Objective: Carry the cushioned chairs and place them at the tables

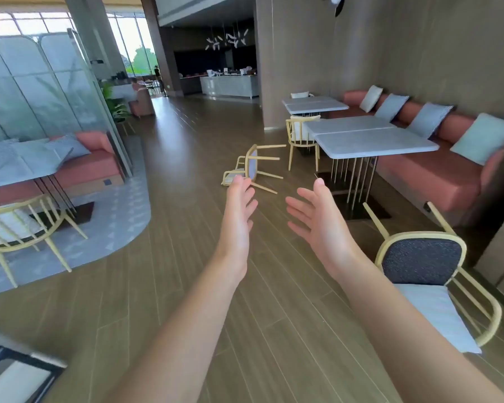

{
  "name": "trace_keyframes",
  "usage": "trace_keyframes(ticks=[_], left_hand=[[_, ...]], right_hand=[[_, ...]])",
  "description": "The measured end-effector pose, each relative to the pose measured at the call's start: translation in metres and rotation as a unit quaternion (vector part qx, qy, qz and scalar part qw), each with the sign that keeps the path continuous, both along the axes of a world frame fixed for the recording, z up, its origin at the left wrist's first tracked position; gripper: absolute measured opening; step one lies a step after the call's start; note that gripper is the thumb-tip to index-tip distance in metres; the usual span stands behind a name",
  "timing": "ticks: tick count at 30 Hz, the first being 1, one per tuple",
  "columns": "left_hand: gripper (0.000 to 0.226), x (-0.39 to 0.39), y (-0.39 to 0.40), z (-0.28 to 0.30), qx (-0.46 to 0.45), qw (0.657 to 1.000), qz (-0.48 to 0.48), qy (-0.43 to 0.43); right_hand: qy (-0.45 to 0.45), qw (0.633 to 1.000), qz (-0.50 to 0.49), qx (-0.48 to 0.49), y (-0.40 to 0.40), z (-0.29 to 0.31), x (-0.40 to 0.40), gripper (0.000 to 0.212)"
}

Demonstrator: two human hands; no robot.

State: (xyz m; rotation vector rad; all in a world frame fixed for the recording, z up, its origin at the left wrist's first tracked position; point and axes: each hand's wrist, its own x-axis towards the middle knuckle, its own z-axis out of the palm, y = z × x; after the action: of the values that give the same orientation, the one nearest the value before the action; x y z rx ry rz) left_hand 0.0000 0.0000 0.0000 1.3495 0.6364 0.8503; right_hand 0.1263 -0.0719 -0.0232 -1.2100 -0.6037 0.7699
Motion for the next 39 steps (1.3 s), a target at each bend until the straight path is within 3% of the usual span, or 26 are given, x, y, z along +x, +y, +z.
trace_keyframes(ticks=[4, 15, 21, 26, 39], left_hand=[[0.075, 0.021, 0.048, -0.013, 0.011, 1.000, -0.005, -0.013], [0.073, 0.121, 0.183, -0.032, -0.043, 0.993, -0.099, -0.039], [0.074, 0.186, 0.191, -0.035, -0.053, 0.984, -0.167, -0.037], [0.056, 0.248, 0.185, -0.047, -0.055, 0.979, -0.197, -0.002], [0.055, 0.414, 0.144, -0.045, -0.025, 0.978, -0.201, 0.053]], right_hand=[[0.006, 1.000, 0.001, -0.014, 0.044, -0.012, 0.018, 0.063], [0.012, 0.991, -0.126, -0.034, 0.146, -0.011, 0.086, 0.064], [0.019, 0.979, -0.202, -0.037, 0.143, -0.013, 0.134, 0.058], [0.016, 0.968, -0.244, -0.052, 0.129, -0.020, 0.186, 0.055], [0.058, 0.962, -0.264, -0.040, 0.083, -0.035, 0.352, 0.057]])
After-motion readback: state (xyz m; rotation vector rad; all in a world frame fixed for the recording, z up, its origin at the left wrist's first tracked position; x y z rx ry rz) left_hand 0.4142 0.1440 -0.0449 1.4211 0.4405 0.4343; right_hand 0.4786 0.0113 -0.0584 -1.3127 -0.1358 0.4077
